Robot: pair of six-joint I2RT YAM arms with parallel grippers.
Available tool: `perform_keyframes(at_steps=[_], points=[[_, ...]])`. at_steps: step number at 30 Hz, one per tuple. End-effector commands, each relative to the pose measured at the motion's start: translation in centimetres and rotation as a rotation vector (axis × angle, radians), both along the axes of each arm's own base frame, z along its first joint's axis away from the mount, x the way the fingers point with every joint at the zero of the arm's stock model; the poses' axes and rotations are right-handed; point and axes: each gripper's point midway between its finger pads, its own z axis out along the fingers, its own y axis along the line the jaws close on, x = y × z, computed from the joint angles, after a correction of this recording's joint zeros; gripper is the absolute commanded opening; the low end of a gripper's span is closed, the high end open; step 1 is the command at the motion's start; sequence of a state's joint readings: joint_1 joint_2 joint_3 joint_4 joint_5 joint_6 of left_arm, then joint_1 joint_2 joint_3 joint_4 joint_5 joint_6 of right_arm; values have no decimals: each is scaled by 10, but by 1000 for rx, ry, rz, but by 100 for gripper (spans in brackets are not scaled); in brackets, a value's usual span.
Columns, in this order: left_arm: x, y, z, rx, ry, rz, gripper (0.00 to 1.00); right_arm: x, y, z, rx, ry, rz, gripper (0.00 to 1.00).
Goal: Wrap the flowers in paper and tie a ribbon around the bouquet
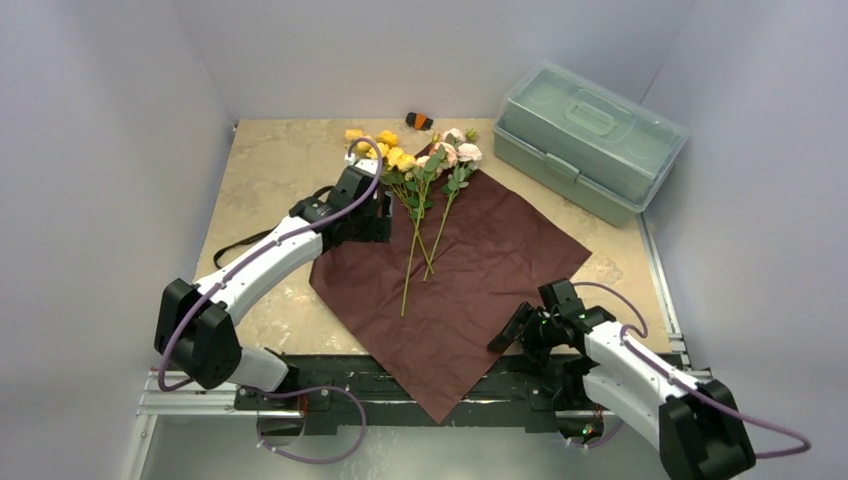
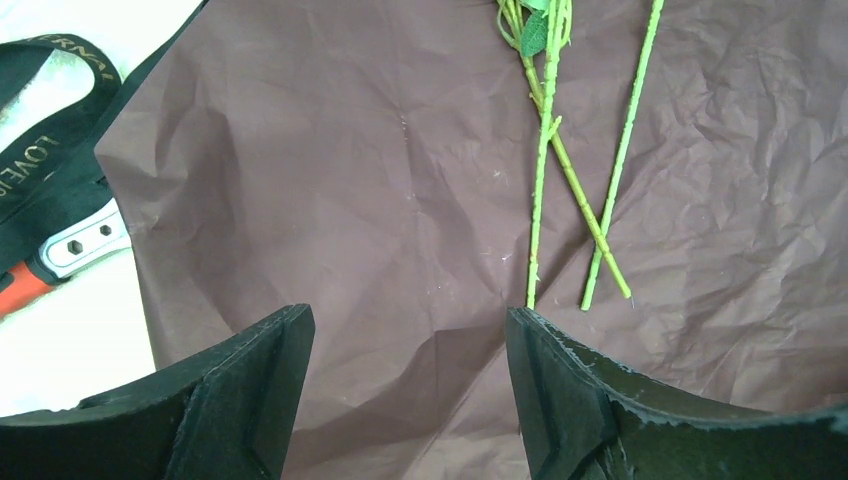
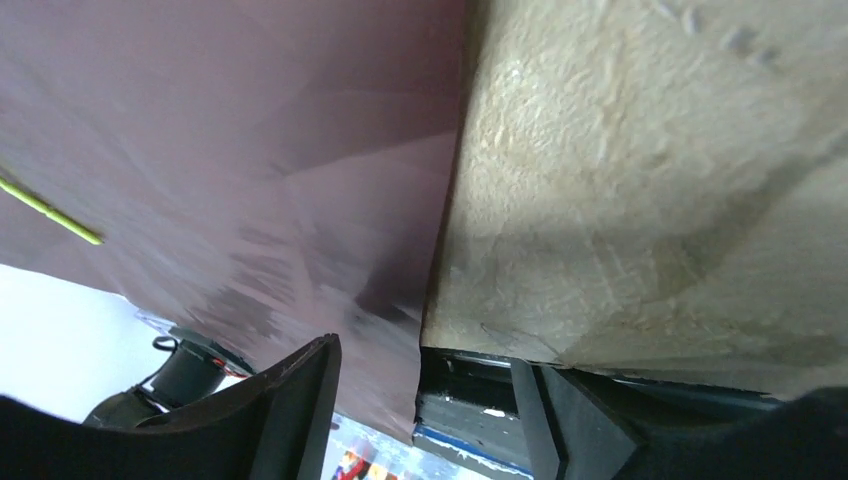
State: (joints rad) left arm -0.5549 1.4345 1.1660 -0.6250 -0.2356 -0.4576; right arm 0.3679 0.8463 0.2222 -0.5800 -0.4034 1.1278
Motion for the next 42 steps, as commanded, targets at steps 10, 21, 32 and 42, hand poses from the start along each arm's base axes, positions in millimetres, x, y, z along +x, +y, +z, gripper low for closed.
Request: perform_keyframes(at_steps=[10, 21, 32, 42], points=[[-21, -6, 21, -15, -29, -51, 74, 39, 20, 11, 41, -138, 27, 29], [-28, 6, 55, 77, -141, -101, 74, 78, 34, 60, 47, -228, 57, 0], [-71, -30, 75, 235, -408, -598, 77, 100, 35, 109, 34, -253, -23, 0], [-134, -57, 77, 279, -527, -1209, 83, 115, 25, 129, -28, -233, -120, 0]])
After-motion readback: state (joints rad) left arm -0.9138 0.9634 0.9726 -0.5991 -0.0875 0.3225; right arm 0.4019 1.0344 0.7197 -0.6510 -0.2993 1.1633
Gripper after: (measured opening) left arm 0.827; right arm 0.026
